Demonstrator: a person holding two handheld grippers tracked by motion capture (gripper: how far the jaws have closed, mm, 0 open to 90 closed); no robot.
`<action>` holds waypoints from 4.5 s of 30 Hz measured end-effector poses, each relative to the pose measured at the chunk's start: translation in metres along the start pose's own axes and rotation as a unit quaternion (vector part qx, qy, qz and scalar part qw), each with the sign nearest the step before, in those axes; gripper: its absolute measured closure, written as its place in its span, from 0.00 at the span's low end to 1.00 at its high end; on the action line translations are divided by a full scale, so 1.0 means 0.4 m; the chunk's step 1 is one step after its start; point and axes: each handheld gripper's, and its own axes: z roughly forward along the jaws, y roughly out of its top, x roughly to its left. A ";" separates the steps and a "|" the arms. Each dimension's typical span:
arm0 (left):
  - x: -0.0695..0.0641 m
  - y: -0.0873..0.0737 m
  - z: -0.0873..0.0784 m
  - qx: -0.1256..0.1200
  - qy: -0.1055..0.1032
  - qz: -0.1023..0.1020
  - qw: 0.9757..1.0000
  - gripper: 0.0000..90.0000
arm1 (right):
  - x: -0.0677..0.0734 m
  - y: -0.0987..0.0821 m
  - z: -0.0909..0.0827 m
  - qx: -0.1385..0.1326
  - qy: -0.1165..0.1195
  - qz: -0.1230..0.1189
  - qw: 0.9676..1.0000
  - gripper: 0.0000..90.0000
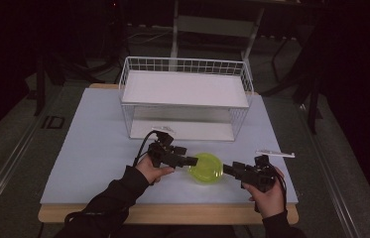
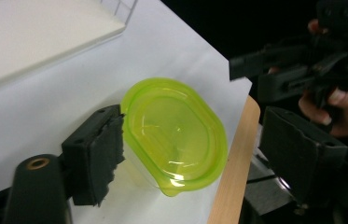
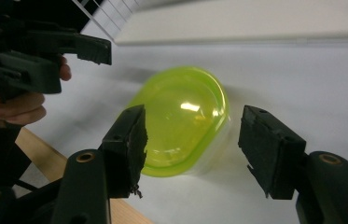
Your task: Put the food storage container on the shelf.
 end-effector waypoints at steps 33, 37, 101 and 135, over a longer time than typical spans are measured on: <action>0.028 -0.077 0.056 0.064 0.015 -0.097 0.993 0.87 | -0.009 -0.018 0.089 0.076 -0.006 0.082 0.994 0.88; 0.017 -0.078 0.046 0.058 0.017 -0.104 0.993 0.90 | 0.011 -0.011 0.080 0.070 -0.025 0.049 0.996 0.89; -0.015 0.348 -0.316 -0.105 0.117 -0.135 0.978 0.91 | 0.265 0.567 0.100 0.013 -0.015 -0.010 1.000 0.89; 0.062 0.405 -0.258 -0.107 0.157 -0.142 0.971 0.60 | 0.208 0.637 0.181 0.037 -0.045 0.010 0.998 0.65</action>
